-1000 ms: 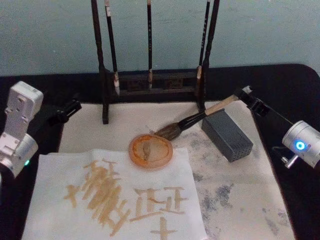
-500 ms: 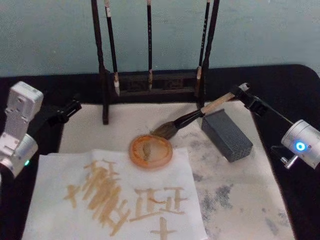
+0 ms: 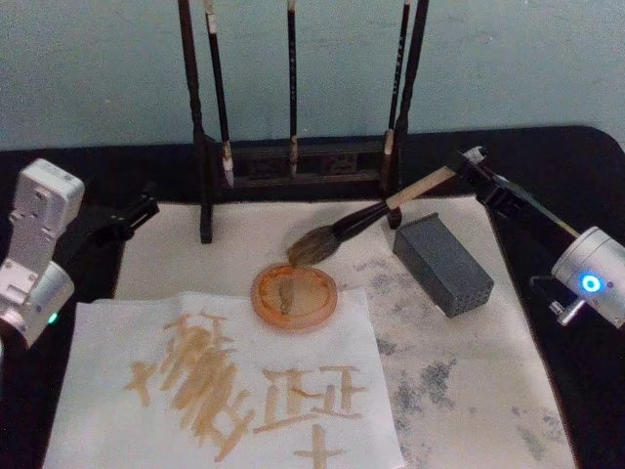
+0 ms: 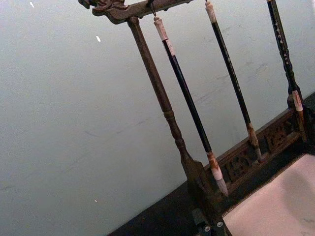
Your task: Pick up the brush from the inkstone, write on the paper, then place the brush back to its original position.
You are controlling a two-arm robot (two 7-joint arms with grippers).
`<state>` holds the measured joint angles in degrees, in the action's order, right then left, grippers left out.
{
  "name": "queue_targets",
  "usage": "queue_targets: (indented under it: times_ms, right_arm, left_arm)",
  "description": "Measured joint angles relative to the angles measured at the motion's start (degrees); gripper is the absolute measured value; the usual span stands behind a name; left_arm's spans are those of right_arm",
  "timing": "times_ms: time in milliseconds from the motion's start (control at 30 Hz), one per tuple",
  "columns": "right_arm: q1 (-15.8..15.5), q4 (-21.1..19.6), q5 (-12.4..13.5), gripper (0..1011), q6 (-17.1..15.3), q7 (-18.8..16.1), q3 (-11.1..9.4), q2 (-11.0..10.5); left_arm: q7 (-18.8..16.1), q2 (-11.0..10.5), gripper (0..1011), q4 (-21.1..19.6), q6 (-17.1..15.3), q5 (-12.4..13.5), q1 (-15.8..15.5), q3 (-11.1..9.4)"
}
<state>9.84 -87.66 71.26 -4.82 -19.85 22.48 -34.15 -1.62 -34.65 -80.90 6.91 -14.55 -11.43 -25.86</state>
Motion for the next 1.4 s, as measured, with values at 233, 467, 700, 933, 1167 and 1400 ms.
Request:
queue_targets:
  times_ms: [233,467,700,933,1167,1400]
  right_arm:
    - [-0.8,-1.7,-0.5,175,0.7,-0.5,-0.5,-0.4]
    - [-1.4,-2.4,-0.2,175,0.6,-1.0,-0.7,-0.5]
    - [-1.8,-2.4,0.7,175,-0.1,-1.4,-0.4,-0.8]
    - [-2.0,-2.2,1.1,175,-0.6,-0.9,0.0,-1.0]
    - [-2.1,-1.3,1.9,175,-1.3,0.1,0.3,-1.1]
    - [-2.1,-1.0,2.3,175,-1.7,1.2,0.5,-1.3]
  left_arm:
    - [0.0,0.0,1002,0.0,0.0,0.0,0.0,0.0]
    - [0.0,0.0,1000,0.0,0.0,0.0,0.0,0.0]
    - [0.0,0.0,1002,0.0,0.0,0.0,0.0,0.0]
    - [0.0,0.0,1002,0.0,0.0,0.0,0.0,0.0]
    - [0.0,0.0,1002,0.0,0.0,0.0,0.0,0.0]
    - [0.0,0.0,1002,0.0,0.0,0.0,0.0,0.0]
